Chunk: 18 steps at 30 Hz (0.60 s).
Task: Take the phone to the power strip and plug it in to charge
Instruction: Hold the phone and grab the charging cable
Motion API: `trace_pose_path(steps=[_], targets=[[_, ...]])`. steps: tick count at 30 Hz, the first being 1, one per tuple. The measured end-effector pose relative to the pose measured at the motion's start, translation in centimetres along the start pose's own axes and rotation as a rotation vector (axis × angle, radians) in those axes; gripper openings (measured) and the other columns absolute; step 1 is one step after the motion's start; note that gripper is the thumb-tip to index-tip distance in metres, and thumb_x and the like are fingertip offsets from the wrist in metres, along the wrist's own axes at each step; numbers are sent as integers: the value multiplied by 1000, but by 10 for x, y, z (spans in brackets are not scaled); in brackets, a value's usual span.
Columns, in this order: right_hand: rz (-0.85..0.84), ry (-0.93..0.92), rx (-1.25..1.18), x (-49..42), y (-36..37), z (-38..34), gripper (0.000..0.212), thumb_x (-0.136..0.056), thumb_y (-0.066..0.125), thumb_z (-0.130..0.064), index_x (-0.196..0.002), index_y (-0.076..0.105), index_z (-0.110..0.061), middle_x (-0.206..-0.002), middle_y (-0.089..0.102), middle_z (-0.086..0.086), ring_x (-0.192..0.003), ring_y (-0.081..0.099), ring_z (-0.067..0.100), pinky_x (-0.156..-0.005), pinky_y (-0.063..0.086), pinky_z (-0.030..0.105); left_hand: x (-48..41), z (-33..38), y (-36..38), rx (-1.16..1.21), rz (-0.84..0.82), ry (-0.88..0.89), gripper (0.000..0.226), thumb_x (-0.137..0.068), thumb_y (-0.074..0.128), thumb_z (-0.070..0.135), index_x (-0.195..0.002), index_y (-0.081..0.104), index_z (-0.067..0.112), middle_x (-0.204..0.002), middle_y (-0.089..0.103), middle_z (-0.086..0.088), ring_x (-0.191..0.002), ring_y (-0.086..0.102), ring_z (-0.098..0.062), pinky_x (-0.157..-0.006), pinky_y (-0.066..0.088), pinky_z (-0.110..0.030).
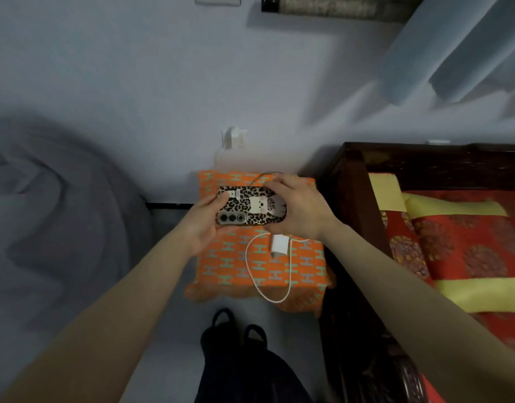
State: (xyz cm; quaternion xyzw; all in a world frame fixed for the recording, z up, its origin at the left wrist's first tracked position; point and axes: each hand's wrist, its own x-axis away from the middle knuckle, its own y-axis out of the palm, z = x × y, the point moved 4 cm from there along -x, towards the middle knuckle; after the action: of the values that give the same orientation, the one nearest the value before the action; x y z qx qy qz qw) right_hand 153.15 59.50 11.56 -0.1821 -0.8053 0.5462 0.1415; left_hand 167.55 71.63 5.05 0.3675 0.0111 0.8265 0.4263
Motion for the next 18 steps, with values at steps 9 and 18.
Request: trace_pose_path(steps=[9, 18], targets=[[-24, 110, 2, -92, 21, 59, 86, -59, 75, -53, -132, 48, -17, -123, 53, 7, -115, 48, 29, -88, 46, 50, -124, 29, -5, 34, -32, -92, 22, -87, 62, 27, -107, 61, 20, -101, 70, -4, -73, 74, -17, -54, 57, -31], [-56, 162, 5, -135, 57, 113, 88, -61, 75, -53, -135, 46, -15, -130, 52, 4, -120, 45, 25, -92, 43, 50, -205, 11, -9, 71, -52, -185, 22, -84, 65, 33, -103, 66, 22, -95, 77, 1, -81, 74, -18, -59, 58, -32]])
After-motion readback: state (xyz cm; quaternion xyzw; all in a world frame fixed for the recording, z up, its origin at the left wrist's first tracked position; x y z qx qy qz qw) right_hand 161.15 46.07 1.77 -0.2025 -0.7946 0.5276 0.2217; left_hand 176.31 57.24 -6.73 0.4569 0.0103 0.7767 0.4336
